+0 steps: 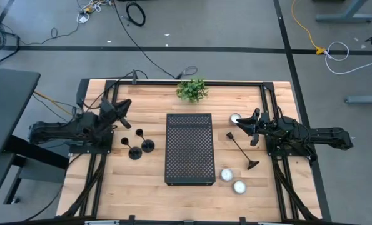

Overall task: Pick & Place candle stick holders
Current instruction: Put the left black candle holder on the shelf

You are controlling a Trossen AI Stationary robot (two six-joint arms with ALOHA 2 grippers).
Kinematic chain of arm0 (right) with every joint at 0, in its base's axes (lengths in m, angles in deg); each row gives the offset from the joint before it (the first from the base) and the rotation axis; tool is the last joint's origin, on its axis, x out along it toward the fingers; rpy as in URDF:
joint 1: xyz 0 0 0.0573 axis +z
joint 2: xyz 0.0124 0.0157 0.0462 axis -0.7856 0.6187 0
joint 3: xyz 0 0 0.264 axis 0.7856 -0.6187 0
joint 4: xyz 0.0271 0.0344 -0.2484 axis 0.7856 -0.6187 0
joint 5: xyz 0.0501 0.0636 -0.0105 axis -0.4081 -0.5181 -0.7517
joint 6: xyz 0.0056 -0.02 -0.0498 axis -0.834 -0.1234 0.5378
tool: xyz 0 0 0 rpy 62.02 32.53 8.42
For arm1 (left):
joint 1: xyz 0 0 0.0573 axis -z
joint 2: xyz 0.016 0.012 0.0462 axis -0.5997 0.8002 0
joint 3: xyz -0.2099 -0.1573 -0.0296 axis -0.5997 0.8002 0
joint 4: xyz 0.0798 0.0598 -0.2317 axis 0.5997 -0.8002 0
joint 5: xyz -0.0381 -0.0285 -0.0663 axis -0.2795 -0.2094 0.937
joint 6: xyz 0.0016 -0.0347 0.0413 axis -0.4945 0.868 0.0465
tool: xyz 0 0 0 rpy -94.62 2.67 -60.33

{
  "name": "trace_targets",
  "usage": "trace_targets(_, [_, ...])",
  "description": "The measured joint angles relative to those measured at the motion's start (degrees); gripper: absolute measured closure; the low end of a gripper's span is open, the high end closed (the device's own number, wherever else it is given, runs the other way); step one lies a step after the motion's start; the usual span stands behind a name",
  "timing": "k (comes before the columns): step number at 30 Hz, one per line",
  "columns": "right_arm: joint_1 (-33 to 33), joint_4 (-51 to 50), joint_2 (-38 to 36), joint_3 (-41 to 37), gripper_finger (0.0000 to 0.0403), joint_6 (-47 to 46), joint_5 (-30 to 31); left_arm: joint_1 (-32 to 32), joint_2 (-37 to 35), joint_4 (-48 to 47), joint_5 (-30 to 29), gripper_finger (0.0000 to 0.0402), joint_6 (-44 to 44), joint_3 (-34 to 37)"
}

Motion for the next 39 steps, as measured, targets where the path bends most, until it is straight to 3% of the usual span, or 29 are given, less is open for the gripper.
trace_targets(2, [0.0,0.0,0.0,0.0,0.0307,0.0,0.0,0.0,0.0,-3.3,4.2,0.0367,0.3,-3.3])
trace_targets(7, [0.0,0.0,0.0,0.0,0.0307,0.0,0.0,0.8,0.2,-23.0,25.0,0.0381,6.8,-14.9])
trace_targets(10, [0.0,0.0,0.0,0.0,0.0307,0.0,0.0,1.8,0.4,-33.3,30.0,0.0396,12.4,-21.1])
trace_targets(14, [0.0,0.0,0.0,0.0,0.0307,0.0,0.0,2.8,0.4,-35.5,35.3,0.0393,21.1,-24.8])
trace_targets(20, [0.0,0.0,0.0,0.0,0.0307,0.0,0.0,3.3,3.6,-35.4,37.9,0.0398,23.7,-24.9])
trace_targets(33, [0.0,0.0,0.0,0.0,0.0307,0.0,0.0,3.4,21.1,-36.4,36.4,0.0397,23.5,-24.9])
trace_targets(39, [0.0,0.0,0.0,0.0,0.0307,0.0,0.0,4.9,23.3,-38.1,37.1,0.0396,25.7,-24.9])
